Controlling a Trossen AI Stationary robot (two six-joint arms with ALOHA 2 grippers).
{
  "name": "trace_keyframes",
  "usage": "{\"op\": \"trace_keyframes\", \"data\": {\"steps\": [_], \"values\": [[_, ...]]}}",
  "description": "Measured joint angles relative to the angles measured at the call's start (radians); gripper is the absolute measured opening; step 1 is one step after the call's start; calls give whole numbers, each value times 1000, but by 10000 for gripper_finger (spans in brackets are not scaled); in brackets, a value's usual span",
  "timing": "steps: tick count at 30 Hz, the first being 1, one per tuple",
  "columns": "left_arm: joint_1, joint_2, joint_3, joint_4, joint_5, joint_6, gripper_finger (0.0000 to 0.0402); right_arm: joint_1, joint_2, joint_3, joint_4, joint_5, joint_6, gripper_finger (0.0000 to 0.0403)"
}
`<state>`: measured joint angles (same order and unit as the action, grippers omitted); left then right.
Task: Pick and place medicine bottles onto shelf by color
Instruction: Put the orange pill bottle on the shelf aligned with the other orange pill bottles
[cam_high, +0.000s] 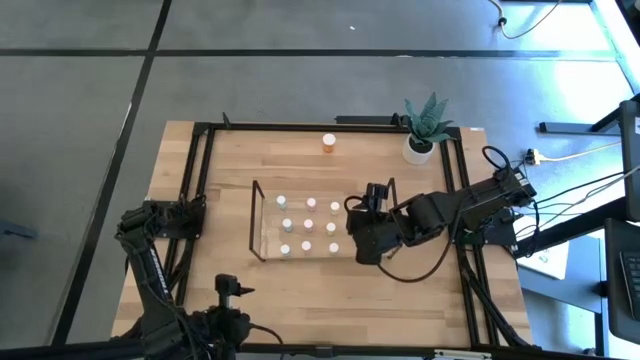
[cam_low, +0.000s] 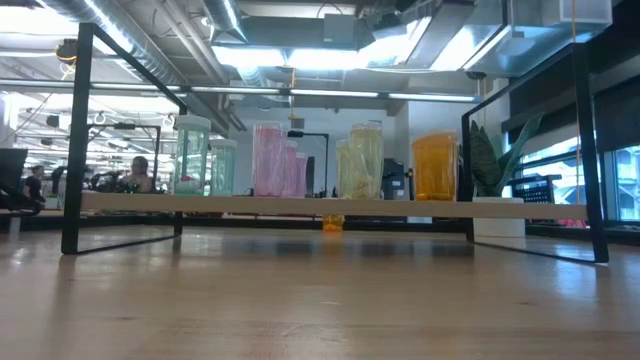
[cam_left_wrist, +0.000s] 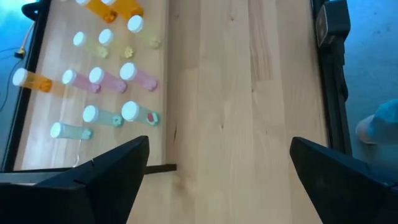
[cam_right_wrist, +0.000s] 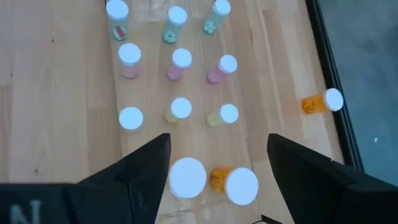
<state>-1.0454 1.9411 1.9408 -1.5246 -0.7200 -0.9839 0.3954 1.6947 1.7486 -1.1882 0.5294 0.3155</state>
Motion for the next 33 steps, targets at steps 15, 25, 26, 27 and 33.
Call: {"op": "trace_keyframes", "data": {"steps": [15, 25, 26, 27, 33], "values": [[266, -158, 0, -46, -111, 276, 384, 13, -4, 0, -54, -27, 9, 268], [530, -400, -56, -46, -114, 483, 384, 14, -81, 0, -88, -27, -113, 268], [565, -423, -73, -43, -113, 507, 384, 14, -91, 0, -88, -26, -119, 268], [602, -444, -91, -38, -110, 527, 384, 14, -100, 0, -88, -26, -124, 268], [874, -578, -244, 212, 35, 797, 384, 1, -147, 0, -88, -25, -135, 268]]}}
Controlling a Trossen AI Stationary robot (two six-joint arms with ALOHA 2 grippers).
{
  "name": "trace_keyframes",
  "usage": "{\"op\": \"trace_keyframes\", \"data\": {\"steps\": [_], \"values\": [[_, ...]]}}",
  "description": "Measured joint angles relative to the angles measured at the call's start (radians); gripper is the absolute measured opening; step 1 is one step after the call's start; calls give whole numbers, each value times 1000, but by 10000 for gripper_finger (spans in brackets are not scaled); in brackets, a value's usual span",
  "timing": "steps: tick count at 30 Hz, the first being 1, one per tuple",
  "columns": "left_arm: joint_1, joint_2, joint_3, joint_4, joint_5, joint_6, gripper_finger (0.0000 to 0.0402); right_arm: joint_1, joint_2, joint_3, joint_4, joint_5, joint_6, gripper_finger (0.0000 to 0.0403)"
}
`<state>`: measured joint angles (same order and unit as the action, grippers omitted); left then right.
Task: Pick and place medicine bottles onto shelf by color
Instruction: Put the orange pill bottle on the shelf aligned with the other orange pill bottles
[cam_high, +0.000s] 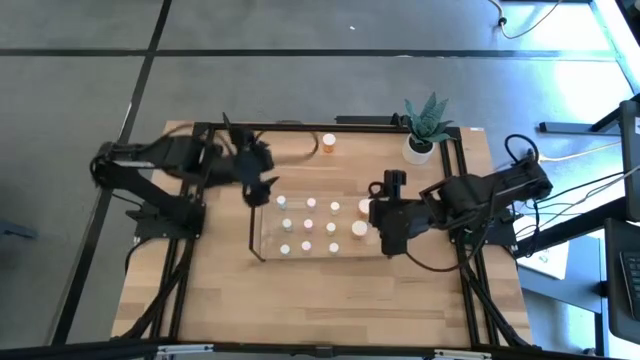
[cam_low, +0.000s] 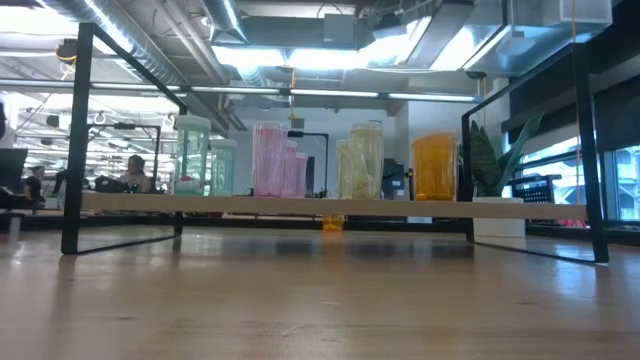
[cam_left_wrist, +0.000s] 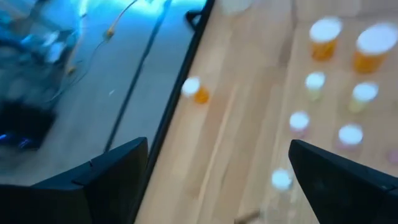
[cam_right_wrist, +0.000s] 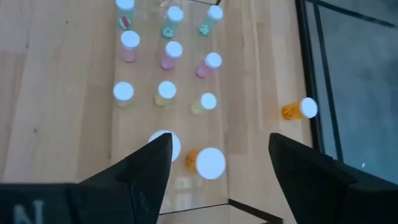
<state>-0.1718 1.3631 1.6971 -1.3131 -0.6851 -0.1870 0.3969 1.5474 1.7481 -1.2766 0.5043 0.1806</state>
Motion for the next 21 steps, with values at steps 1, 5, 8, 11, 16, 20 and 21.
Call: {"op": "trace_keyframes", "data": {"steps": [1, 5, 8, 11, 16, 20, 21], "values": [[49, -17, -26, 72, 52, 70, 384, -4, -6, 0, 0, 0, -10, 268], [259, -53, -99, 340, 286, 314, 384, -33, -23, 0, 1, 3, -62, 268], [401, -45, -135, 471, 448, 423, 384, -64, -26, 0, 0, 10, -98, 268], [509, -12, -167, 556, 571, 505, 384, -97, -26, 0, 0, 10, -147, 268], [624, 61, -229, 648, 751, 572, 384, -151, -26, 0, 0, 10, -157, 268], [661, 127, -247, 658, 836, 591, 384, -183, -26, 0, 0, 9, -157, 268], [663, 143, -251, 660, 839, 600, 384, -190, -26, 0, 1, 9, -156, 268]]}}
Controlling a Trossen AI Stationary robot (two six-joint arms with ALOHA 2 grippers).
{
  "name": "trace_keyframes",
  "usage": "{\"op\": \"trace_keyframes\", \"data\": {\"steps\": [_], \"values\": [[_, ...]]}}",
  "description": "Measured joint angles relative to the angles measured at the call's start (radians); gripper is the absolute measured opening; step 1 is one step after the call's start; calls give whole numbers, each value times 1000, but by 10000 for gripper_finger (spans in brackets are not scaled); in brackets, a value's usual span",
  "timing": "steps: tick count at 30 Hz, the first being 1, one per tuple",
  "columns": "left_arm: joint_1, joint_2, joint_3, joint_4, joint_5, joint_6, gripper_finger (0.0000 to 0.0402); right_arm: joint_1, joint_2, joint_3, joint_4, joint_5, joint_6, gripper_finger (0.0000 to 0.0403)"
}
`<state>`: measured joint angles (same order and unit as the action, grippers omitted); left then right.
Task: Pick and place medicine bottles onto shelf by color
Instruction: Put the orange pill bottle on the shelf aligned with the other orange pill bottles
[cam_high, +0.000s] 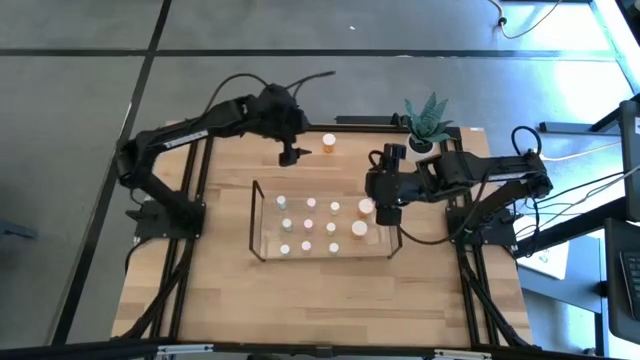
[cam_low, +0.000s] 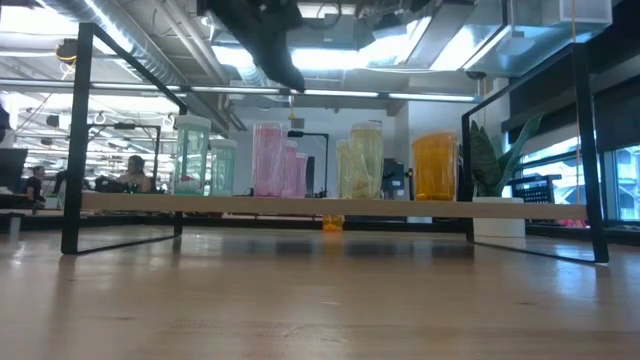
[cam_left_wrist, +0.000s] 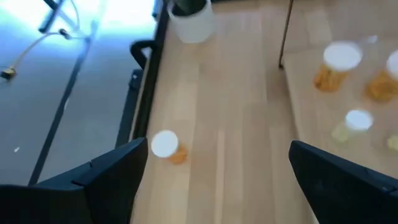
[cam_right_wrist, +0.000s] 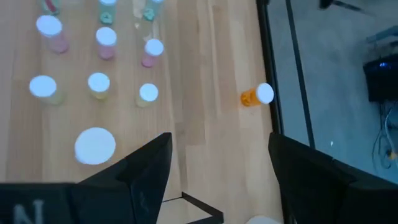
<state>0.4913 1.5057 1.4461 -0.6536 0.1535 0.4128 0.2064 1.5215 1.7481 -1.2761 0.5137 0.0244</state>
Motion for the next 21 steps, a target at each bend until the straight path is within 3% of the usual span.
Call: {"op": "trace_keyframes", "data": {"steps": [7, 14, 21], "values": [[5, 93, -13, 20, 5, 71, 384, -31, 0, 0, 16, -6, 63, 268], [134, 187, -13, 91, 245, 91, 384, -33, 0, 0, 16, -14, 77, 268], [148, 336, -13, 210, 275, 89, 384, -33, 0, 0, 6, -12, 80, 268]]}}
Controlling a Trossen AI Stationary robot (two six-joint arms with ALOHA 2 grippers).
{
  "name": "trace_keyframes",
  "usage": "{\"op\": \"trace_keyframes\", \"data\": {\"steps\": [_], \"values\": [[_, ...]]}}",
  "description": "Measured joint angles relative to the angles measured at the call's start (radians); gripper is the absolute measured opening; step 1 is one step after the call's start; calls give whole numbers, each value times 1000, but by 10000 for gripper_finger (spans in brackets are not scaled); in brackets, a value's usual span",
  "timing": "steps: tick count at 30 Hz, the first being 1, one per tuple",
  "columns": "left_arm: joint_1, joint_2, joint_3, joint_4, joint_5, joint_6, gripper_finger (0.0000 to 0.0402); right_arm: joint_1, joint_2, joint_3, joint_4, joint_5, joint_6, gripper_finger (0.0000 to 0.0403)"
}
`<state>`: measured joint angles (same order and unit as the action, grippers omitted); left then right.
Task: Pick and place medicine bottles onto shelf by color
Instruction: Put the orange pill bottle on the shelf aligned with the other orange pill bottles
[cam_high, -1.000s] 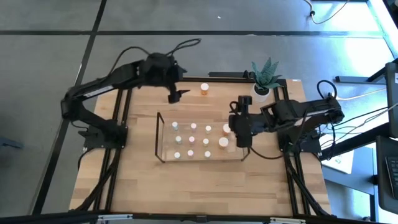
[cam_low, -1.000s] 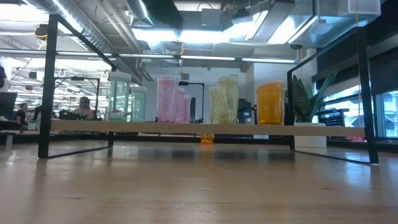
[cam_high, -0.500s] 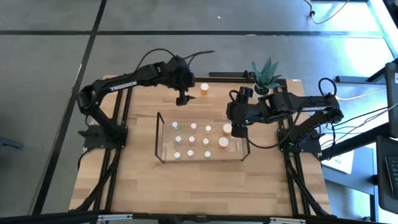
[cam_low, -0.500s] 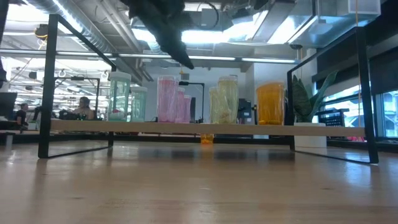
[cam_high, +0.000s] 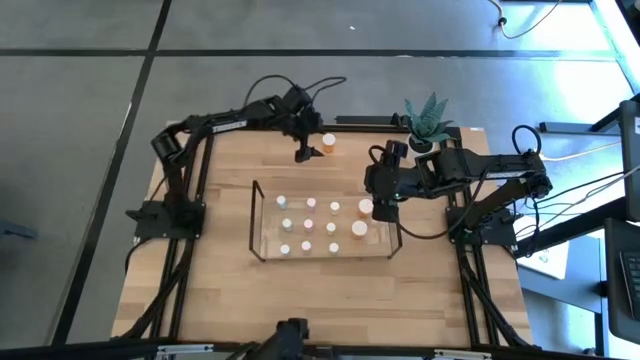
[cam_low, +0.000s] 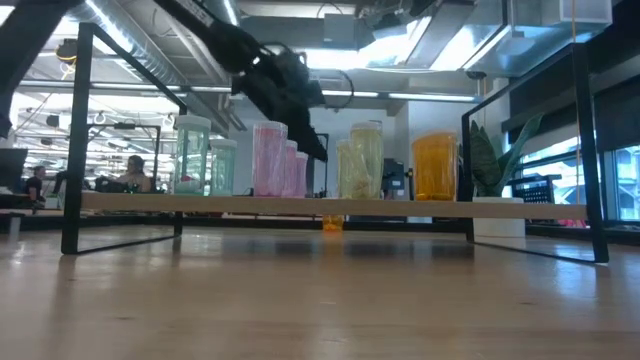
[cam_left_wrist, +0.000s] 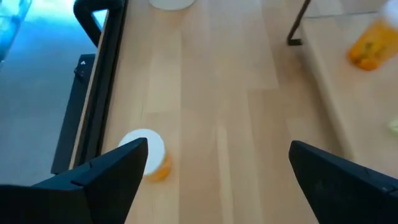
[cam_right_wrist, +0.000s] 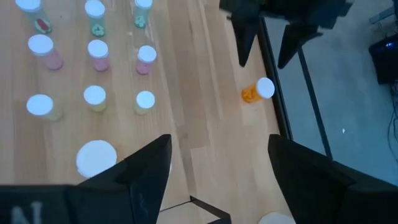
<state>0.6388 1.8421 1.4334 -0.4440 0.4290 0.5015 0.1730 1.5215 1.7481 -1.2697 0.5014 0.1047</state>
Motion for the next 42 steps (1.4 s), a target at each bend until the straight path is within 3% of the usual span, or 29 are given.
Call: {"op": "trace_keyframes", "data": {"steps": [8, 24, 42], "values": [[1, 69, 0, 70, -63, 3, 384, 0, 0, 0, 3, 1, 74, 268], [23, 134, 0, 159, -105, 0, 384, -5, 1, 0, 48, 2, 71, 268], [46, 181, 0, 216, -105, 3, 384, -50, 2, -4, 53, 2, 67, 268]]}}
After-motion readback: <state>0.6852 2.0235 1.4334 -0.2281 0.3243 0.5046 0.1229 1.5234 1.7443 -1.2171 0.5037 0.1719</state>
